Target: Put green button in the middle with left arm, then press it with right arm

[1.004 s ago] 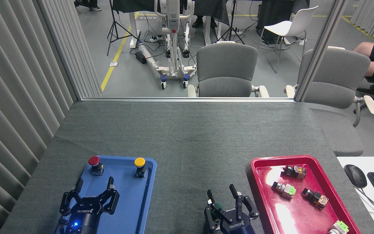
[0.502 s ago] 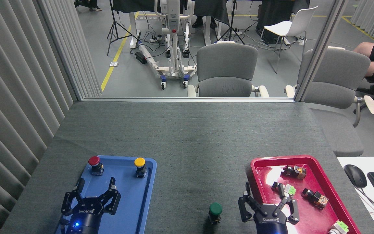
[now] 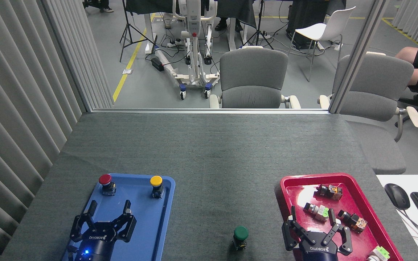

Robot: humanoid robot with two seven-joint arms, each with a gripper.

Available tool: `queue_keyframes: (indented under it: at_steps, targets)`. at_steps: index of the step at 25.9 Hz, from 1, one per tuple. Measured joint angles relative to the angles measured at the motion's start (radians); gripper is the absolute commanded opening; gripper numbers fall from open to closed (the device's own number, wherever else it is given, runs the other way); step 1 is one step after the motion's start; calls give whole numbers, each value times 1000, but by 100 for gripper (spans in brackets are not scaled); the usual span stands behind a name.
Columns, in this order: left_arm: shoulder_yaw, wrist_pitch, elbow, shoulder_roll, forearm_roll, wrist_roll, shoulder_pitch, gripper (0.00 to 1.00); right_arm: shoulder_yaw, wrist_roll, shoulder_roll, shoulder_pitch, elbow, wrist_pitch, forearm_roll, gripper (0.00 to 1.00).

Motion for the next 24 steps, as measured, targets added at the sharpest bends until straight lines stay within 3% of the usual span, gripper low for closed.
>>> queue_keyframes:
  at_steps: [17, 24]
  targets:
    - [-7, -7, 32, -4, 0, -1, -6, 100, 5, -11, -29, 14, 4, -37, -25, 100]
    - [-6, -78, 27, -3, 11, -1, -2, 100, 0, -2, -31, 16, 4, -56, -53, 100]
